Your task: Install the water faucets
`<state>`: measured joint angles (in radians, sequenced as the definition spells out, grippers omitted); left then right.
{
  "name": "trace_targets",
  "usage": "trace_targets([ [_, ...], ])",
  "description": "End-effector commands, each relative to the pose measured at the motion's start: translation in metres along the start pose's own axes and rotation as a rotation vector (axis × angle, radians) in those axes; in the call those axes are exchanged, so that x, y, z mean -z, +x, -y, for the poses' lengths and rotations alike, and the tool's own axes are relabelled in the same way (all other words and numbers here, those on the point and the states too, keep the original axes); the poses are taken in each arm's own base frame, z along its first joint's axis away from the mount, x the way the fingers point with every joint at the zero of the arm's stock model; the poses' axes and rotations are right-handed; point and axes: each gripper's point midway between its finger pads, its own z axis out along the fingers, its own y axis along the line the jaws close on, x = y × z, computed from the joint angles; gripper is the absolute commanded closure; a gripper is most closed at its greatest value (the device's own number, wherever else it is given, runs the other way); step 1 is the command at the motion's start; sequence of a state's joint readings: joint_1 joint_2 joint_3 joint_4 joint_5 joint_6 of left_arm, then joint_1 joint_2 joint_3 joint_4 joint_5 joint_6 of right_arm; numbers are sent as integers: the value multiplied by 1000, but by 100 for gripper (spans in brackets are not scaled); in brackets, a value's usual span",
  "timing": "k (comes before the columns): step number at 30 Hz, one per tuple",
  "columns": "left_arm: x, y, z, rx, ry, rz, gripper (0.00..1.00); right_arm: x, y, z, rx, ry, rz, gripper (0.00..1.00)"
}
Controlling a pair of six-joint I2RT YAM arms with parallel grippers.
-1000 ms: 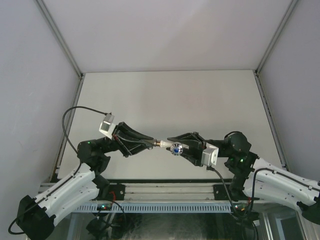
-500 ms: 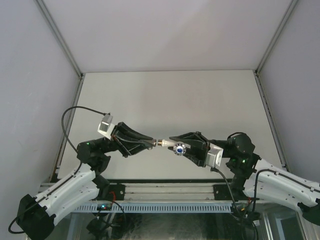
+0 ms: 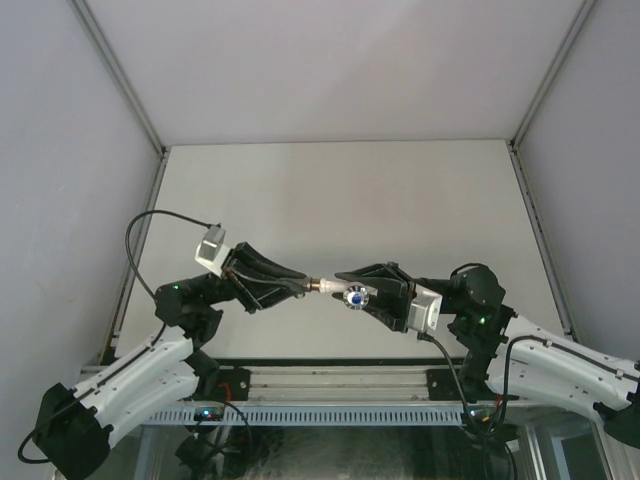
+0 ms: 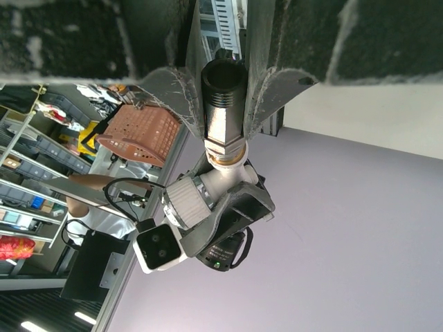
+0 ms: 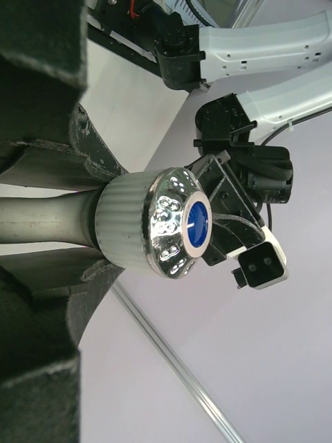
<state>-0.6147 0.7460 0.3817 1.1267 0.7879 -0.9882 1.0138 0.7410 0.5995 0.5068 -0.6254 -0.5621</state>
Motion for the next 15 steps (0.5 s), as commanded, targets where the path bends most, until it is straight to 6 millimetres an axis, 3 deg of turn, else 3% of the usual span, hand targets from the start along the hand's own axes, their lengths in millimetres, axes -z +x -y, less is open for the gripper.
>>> trace_targets([
  [1, -8, -24, 18, -29, 61, 64, 100, -4, -22, 17, 55, 40, 52, 100],
  [5, -9, -29, 20, 28, 53, 84, 100, -2, -25, 18, 97, 42, 51, 100],
  [10, -6, -21, -6, 245, -116, 78, 100, 9, -26, 22, 247, 41, 10, 100],
  [15, 0, -24, 1, 372, -178, 83, 100, 17, -15, 21, 442, -3, -70, 100],
])
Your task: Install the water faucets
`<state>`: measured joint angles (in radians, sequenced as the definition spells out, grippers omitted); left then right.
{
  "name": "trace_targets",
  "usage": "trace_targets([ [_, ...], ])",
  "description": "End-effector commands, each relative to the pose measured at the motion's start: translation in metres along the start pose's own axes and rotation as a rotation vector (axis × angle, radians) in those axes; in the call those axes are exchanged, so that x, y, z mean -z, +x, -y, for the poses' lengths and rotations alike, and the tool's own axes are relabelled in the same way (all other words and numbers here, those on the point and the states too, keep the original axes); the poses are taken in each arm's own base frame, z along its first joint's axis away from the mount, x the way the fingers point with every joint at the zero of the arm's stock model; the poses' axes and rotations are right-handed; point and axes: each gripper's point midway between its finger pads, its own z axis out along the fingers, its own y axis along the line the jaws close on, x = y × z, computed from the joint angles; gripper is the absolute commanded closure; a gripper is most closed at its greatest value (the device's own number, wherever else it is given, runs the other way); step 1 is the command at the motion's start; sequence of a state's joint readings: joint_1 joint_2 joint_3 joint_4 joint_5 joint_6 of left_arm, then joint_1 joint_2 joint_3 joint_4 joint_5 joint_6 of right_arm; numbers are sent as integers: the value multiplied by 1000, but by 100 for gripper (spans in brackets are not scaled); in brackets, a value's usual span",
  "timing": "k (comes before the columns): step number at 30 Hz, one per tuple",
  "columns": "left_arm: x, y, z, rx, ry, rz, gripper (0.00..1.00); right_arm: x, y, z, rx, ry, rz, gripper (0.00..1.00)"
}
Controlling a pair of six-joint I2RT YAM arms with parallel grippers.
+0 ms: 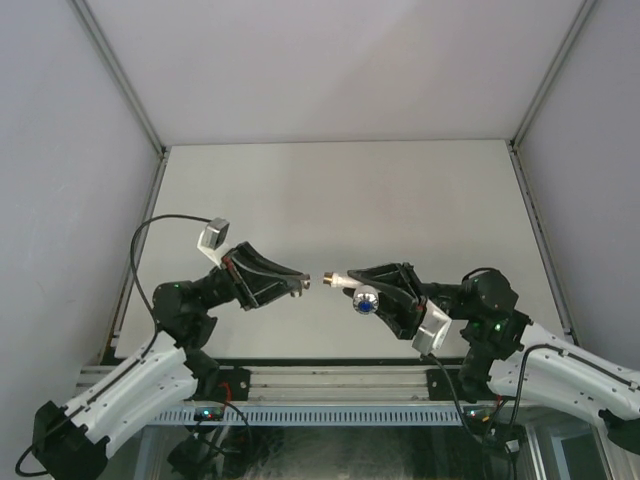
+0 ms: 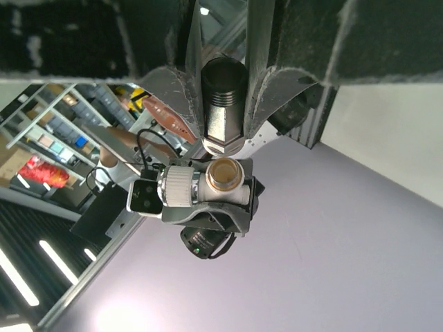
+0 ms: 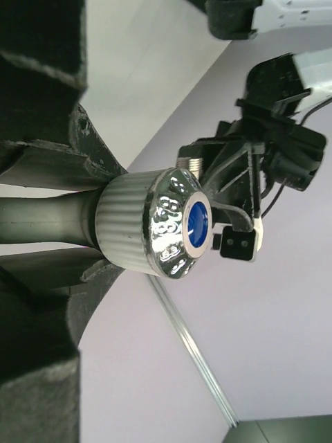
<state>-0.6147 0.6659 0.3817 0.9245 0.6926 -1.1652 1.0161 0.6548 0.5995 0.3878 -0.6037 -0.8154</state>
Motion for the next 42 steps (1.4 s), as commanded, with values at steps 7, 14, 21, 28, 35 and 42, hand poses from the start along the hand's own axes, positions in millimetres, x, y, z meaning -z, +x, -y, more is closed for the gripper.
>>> trace_targets([
  [7, -7, -6, 6, 268, -242, -115, 100, 2, -4, 10, 281, -65, -42, 100],
  [14, -1, -6, 3, 402, -324, -83, 100, 5, -6, 11, 312, -66, -49, 100],
  [21, 0, -4, -2, 487, -318, -59, 100, 4, -9, 9, 318, -74, -32, 100],
  [28, -2, -15, 4, 617, -215, 24, 100, 3, -12, 7, 325, -83, -19, 100],
  [35, 2, -8, -6, 705, -235, 36, 100, -3, -9, 7, 337, -85, -11, 100],
  [42, 1, -4, -9, 699, -268, 1, 100, -9, -9, 8, 335, -85, 5, 100],
])
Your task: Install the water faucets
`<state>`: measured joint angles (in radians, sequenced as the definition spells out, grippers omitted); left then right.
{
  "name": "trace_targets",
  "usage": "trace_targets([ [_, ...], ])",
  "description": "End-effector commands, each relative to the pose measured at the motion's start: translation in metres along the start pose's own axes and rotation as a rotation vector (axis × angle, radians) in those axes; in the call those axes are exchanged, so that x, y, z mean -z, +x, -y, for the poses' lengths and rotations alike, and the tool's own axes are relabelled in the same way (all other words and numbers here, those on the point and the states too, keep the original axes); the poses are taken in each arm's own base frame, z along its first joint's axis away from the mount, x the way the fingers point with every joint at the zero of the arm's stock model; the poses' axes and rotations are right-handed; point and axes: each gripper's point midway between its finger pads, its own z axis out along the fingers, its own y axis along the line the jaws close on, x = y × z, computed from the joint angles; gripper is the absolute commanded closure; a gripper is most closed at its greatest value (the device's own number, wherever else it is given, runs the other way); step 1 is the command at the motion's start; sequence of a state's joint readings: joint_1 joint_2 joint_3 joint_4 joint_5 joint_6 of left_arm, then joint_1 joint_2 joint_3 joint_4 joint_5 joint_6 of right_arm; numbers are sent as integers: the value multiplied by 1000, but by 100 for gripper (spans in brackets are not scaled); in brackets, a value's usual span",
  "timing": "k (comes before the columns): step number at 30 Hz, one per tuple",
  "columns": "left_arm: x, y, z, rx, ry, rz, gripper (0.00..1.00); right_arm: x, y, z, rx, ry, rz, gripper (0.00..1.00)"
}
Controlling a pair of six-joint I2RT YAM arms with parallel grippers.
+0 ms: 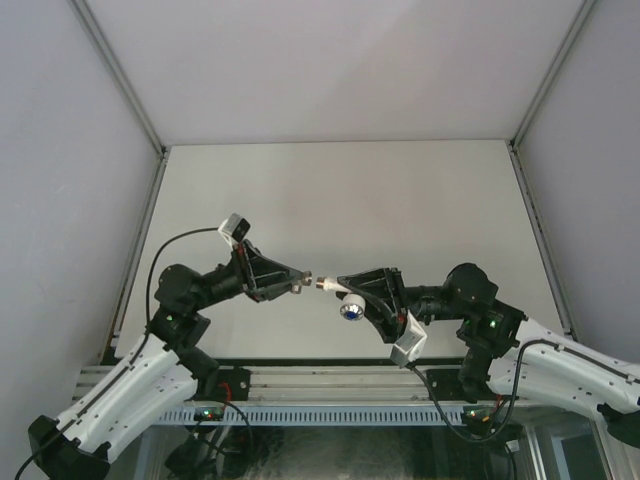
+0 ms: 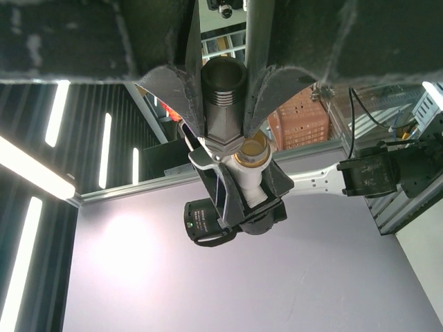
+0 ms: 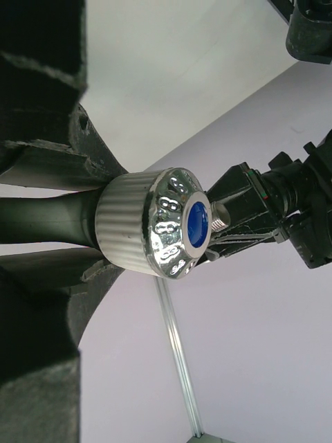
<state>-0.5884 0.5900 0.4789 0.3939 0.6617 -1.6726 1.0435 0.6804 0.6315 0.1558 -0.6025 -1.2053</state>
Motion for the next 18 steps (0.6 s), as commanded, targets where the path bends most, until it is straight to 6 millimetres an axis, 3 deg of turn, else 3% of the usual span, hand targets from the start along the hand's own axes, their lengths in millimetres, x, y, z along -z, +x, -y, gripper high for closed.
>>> trace_targets([
  [1, 0, 3, 10, -19, 20, -16, 100, -1, -22, 41, 80, 94, 61, 100],
  [18, -3, 3, 7, -23, -2, -37, 100, -6, -21, 44, 86, 103, 68, 100],
])
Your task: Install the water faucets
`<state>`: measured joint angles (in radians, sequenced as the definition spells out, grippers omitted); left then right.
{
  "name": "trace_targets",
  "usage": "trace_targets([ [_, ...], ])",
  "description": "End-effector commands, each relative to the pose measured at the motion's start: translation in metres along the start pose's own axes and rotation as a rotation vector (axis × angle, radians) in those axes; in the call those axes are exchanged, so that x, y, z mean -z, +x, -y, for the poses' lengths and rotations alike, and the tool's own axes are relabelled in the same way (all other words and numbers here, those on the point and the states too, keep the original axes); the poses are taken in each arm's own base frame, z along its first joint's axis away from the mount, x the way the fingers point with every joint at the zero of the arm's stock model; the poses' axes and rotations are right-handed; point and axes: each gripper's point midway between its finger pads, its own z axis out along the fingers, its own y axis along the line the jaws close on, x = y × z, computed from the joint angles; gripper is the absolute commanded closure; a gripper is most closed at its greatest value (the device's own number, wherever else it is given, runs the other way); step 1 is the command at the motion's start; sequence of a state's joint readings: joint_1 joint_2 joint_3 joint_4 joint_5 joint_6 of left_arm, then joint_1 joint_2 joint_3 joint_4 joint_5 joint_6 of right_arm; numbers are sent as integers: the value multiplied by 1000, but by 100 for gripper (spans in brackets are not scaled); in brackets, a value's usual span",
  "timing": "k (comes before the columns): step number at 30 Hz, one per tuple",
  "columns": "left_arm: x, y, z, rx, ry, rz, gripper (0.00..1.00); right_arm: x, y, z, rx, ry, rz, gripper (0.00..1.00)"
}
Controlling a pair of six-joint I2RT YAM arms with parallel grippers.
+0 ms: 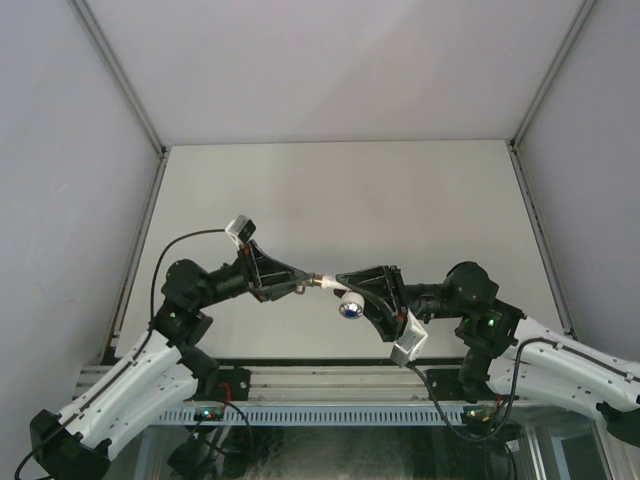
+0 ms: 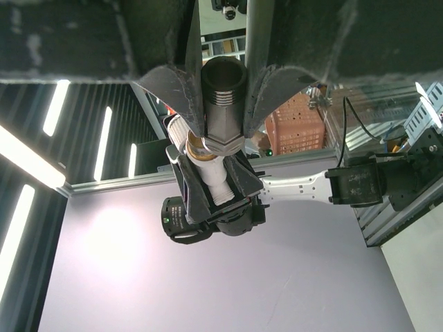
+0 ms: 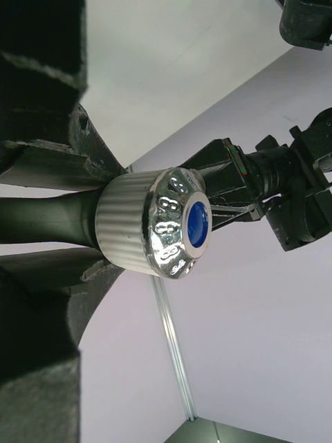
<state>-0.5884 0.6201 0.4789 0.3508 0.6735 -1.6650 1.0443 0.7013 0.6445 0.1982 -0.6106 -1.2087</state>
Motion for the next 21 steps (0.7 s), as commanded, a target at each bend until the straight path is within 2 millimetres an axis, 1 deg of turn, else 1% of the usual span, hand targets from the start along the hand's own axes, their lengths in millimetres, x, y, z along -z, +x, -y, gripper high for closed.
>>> trace_targets([
  [1, 1, 7, 23, -63, 56, -31, 100, -3, -16, 34, 63, 79, 48, 100],
  [6, 1, 9, 28, -80, 68, -37, 100, -5, -11, 30, 55, 62, 30, 100],
  [9, 1, 9, 28, -78, 69, -40, 100, -4, -9, 28, 50, 59, 21, 100],
  [21, 1, 10, 38, -95, 116, -48, 100, -5, -10, 24, 22, 45, 29, 100],
])
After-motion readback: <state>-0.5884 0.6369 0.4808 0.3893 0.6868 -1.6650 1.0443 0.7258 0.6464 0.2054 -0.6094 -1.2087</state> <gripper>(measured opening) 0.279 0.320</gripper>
